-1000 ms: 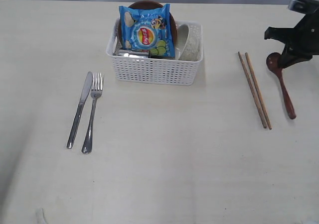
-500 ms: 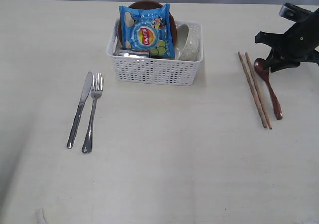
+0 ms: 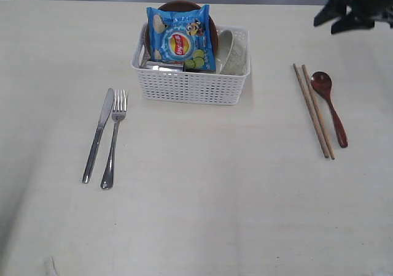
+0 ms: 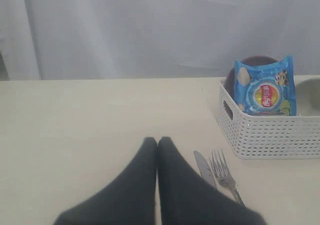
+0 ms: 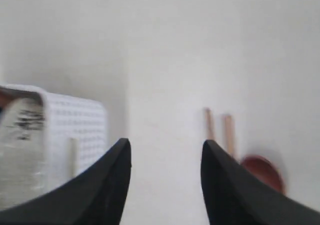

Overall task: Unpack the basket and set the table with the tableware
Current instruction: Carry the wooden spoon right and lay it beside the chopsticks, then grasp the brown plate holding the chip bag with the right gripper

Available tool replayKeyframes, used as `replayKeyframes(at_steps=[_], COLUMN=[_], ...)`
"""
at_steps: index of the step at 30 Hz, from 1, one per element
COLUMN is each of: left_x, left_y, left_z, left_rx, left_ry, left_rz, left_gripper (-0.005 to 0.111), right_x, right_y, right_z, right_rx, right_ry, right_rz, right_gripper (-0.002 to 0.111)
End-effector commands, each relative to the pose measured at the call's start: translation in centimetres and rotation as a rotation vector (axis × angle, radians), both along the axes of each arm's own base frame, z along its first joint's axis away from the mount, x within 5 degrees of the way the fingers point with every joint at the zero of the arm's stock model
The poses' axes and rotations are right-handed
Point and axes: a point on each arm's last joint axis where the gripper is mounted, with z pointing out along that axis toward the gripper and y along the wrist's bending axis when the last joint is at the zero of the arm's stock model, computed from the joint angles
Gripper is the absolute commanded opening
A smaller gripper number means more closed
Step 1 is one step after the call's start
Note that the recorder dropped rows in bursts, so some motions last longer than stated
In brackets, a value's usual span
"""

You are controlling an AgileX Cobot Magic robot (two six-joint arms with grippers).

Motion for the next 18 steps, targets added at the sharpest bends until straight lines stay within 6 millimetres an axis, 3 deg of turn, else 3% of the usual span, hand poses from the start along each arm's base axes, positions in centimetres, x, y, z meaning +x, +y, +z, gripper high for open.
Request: replayKeyframes(at_steps=[1,6,10,14,18], left_x=[0.0,0.0,0.0,0.0,0.0], left_y=[0.0,0.0,0.0,0.0,0.0], left_z=[0.0,0.0,0.0,0.0,0.0], left_rx=[-0.014,-0.014,-0.014,-0.014,-0.014], left_ry=[-0.009,-0.009,-0.009,-0.009,-0.009], left_rz=[-0.002,-0.002,-0.002,-0.002,-0.002], left_gripper=[0.000,0.000,0.000,0.000,0.000], right_x=[0.3,0.1,0.2,0.9,1.9], right_y=[5.2,11.4,15.5,17.6,18.3], right_z=[6.1,8.8,8.9,7.3,5.4], right_rx=[0.071,0.000,-0.042,-0.107,-0.126], right_ry=[-0.220,-0.410,-0.520,-0.572,-0.548], right_rz=[0.263,0.510,0.635,0.707,0.751], right_gripper=[0.043,0.051,0.066,0.067,0.067])
